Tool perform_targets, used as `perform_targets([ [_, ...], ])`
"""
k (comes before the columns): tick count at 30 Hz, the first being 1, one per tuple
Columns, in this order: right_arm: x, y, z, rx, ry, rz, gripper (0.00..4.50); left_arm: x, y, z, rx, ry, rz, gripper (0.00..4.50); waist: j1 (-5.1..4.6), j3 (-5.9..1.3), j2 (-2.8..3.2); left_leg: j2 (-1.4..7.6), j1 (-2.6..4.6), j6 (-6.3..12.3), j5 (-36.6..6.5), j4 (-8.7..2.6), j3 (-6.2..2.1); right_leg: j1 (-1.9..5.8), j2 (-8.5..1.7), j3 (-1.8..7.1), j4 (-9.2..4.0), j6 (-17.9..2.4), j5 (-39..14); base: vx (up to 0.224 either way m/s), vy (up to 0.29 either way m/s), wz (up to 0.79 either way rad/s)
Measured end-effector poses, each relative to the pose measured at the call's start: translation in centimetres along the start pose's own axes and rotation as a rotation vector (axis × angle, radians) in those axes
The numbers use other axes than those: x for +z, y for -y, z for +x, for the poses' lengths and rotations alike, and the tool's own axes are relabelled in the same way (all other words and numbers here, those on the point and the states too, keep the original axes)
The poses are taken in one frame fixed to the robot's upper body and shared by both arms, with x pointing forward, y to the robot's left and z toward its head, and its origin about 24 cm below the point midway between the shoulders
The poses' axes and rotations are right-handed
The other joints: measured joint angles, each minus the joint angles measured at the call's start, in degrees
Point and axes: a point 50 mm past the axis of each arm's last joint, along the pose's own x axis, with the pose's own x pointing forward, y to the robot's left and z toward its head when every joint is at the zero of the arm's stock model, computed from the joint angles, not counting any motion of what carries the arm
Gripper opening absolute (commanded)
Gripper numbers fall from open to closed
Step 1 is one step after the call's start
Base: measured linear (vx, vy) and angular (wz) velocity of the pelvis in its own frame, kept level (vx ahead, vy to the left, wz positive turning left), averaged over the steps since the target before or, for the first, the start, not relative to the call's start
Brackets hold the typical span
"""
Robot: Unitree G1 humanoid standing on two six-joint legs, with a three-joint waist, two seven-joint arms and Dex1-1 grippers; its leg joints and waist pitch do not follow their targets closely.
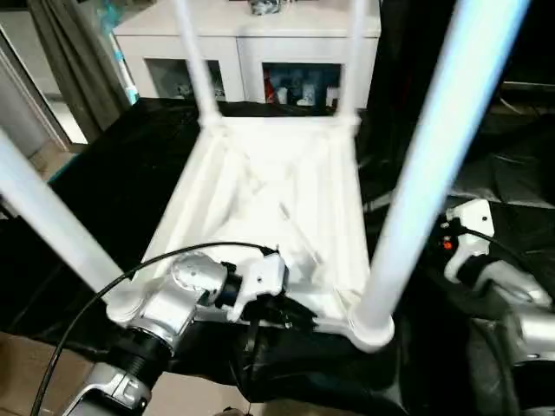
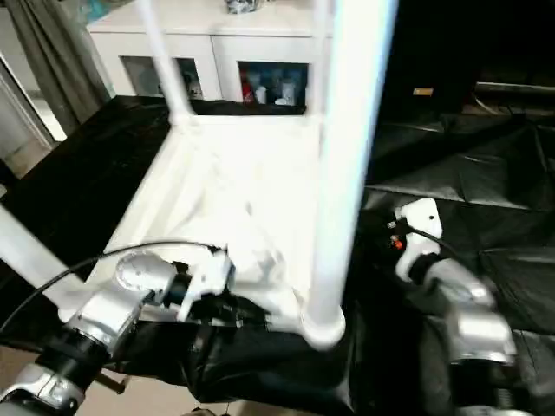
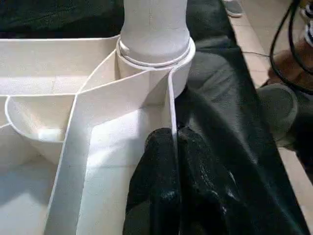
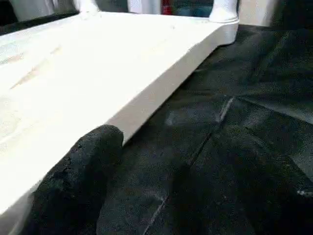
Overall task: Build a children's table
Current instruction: Rotate leg to tighten
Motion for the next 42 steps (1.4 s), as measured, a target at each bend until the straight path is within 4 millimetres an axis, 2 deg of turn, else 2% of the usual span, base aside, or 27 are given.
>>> perform_targets([
  [2,-0.2,-0.4,0.3,-0.014,0.009,0.018,3.67,0.0,0.0,0.0,-0.002,-0.001,0.018,0.00,-0.24,0.00,0.00,0.00,0.00,0.00,0.00,0.01,0.03,0.00,0.00,0.05,0.00,0.00,0.00,0.000,0.000,0.00],
  [4,-0.3,-0.5,0.3,-0.020,0.010,0.024,3.68,0.0,0.0,0.0,-0.003,-0.002,0.028,0.44,-0.28,0.00,-0.03,0.00,0.00,0.00,0.00,0.01,0.03,-0.01,0.00,0.06,0.00,0.00,0.00,0.000,0.000,0.00],
  [7,-0.4,-1.1,0.6,-0.072,0.041,0.063,3.68,0.1,-0.2,-0.3,0.027,0.013,0.045,0.62,-0.36,0.02,-0.26,0.02,0.03,-0.01,0.01,0.00,0.03,-0.03,0.02,0.03,0.05,0.01,0.00,0.000,0.000,0.00],
  [9,-0.4,-1.6,0.9,-0.091,0.054,0.081,3.68,0.4,-0.5,-0.4,0.055,0.036,0.050,0.91,-0.55,0.04,-0.50,0.04,0.04,-0.01,0.00,0.00,0.03,-0.03,0.03,0.02,0.05,0.01,0.00,0.000,0.000,0.00],
  [14,-0.6,-2.0,0.5,-0.140,0.066,0.090,3.68,1.9,-1.2,-2.9,0.227,0.149,0.043,1.16,-1.12,0.01,-0.54,0.03,0.03,-0.02,-0.01,-0.03,0.05,-0.04,0.02,0.05,0.03,-0.01,0.01,0.000,0.000,0.00],
  [19,0.3,-1.9,-0.2,-0.225,0.095,0.035,3.68,2.6,-1.9,-4.3,0.539,0.275,0.006,1.63,-2.02,0.01,-0.62,0.05,0.04,-0.03,-0.01,-0.03,0.02,-0.02,0.05,0.01,0.02,0.01,0.00,0.000,0.000,0.00],
  [20,0.4,-2.0,-1.0,-0.271,0.088,-0.004,3.68,2.5,-2.0,-5.0,0.757,0.360,-0.026,1.75,-2.16,0.00,-0.63,0.03,0.04,-0.03,-0.03,-0.04,0.03,0.02,0.05,0.05,-0.04,0.03,-0.02,0.000,0.000,0.00],
  [21,0.3,-2.2,-1.6,-0.295,0.081,-0.020,3.97,2.3,-1.9,-5.4,0.910,0.420,-0.065,1.85,-2.30,0.02,-0.77,0.03,0.05,-0.03,-0.04,-0.05,0.03,0.07,0.05,0.03,-0.08,0.10,-0.06,0.000,0.000,0.00],
  [23,-0.3,-2.9,-3.0,-0.305,0.057,-0.023,4.04,0.7,-1.0,-6.7,1.201,0.448,-0.192,1.92,-2.73,0.03,-1.11,0.08,0.02,-0.04,-0.05,-0.11,-0.03,0.05,0.11,-0.05,-0.10,0.21,-0.12,0.000,0.000,0.00],
  [24,-0.5,-3.1,-3.4,-0.305,0.046,-0.019,4.04,-0.1,-0.5,-7.2,1.273,0.430,-0.235,1.92,-3.05,0.07,-1.20,0.09,0.05,-0.05,-0.06,-0.11,-0.05,0.07,0.12,-0.06,-0.09,0.26,-0.15,0.000,0.000,0.00],
  [26,-1.0,-3.5,-4.2,-0.297,0.028,-0.023,4.38,-1.1,0.5,-7.8,1.396,0.378,-0.314,2.19,-3.41,0.09,-1.25,0.11,0.01,-0.07,-0.05,-0.12,-0.07,0.01,0.14,-0.07,-0.10,0.48,-0.28,0.000,0.000,0.00],
  [32,-1.9,-4.5,-4.5,-0.306,0.000,-0.058,4.50,-1.6,3.0,-7.8,1.475,0.366,-0.309,2.26,-3.64,0.14,-1.43,0.04,0.06,-0.07,-0.05,-0.05,-0.09,0.07,0.15,0.10,-0.23,0.76,-0.45,0.000,0.000,0.00],
  [38,-1.4,-5.5,-3.8,-0.311,0.021,0.014,4.50,-1.1,3.4,-7.0,1.513,0.347,-0.290,2.26,-3.64,0.19,-1.89,-0.03,0.11,-0.06,-0.05,0.02,-0.02,0.07,0.14,0.31,-0.36,0.81,-0.44,0.000,0.000,0.00],
  [39,-1.2,-5.8,-3.7,-0.295,0.023,0.012,4.50,-1.1,3.6,-6.8,1.514,0.342,-0.295,2.26,-3.37,0.16,-2.16,0.28,0.38,-0.03,-0.27,0.20,0.87,-0.60,0.64,1.55,-0.34,1.23,-0.36,0.000,0.000,0.00],
  [40,-1.0,-6.1,-3.6,-0.282,0.032,0.007,4.50,-1.1,3.7,-6.6,1.514,0.340,-0.303,2.26,-3.10,0.16,-2.27,0.40,0.50,-0.02,-0.70,0.57,1.45,-0.87,1.15,2.90,-0.22,1.68,-0.18,-0.039,0.025,-0.26],
  [41,-0.9,-6.1,-3.6,-0.280,0.037,0.003,4.50,-1.0,3.6,-6.4,1.511,0.336,-0.309,2.26,-2.72,0.19,-2.42,0.16,0.42,0.16,-1.46,1.30,1.61,-0.97,1.75,4.65,0.02,2.08,-0.01,0.054,0.055,-0.53],
  [42,-0.9,-6.1,-3.6,-0.282,0.035,0.003,4.50,-1.0,3.7,-6.3,1.509,0.329,-0.305,2.26,-2.32,0.21,-2.46,-0.21,0.35,0.52,-2.14,1.99,1.34,-1.02,2.28,6.09,-0.02,2.47,0.15,0.054,0.055,-0.53],
])
